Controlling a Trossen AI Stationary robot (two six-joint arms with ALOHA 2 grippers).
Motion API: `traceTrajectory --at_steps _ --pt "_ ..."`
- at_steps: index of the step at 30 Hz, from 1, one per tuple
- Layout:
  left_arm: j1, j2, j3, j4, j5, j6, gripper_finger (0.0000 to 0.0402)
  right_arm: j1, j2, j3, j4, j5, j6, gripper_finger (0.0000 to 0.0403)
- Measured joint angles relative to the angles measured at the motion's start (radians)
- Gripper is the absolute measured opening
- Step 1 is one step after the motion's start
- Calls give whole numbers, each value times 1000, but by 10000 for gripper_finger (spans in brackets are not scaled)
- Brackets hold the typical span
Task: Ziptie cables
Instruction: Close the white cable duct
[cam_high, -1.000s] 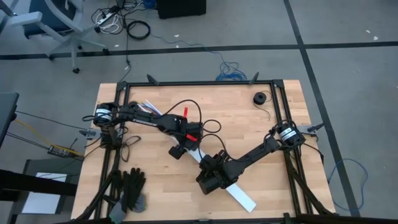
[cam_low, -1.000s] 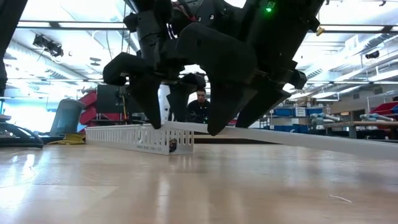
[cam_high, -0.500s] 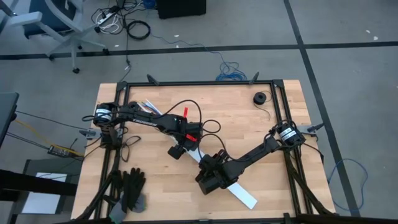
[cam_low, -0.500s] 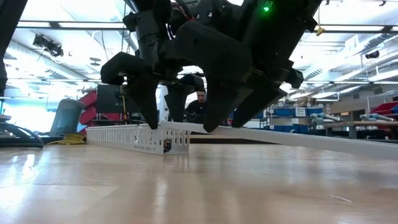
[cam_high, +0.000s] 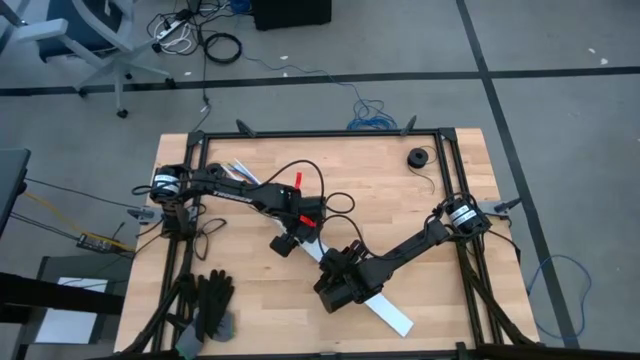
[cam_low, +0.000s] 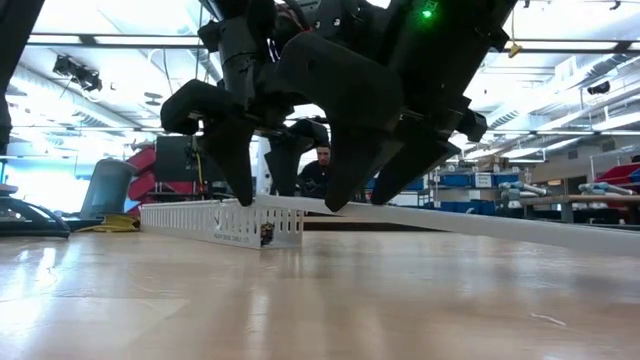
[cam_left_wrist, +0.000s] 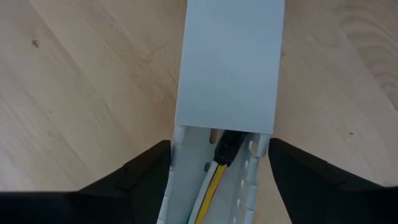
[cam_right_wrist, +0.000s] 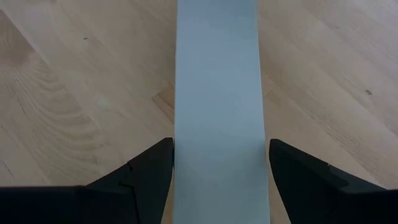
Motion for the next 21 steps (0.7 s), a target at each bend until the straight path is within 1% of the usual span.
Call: traceTrajectory --at_steps 11,16,21 --pt "0 0 0 -4 -9 6 285 0 0 0 0 0 -4 244" --pt "0 -1 0 -3 -75 7 287 0 0 0 -1 0 -4 244" --pt "0 -1 0 -4 -82 2 287 0 0 0 -1 2 -4 244"
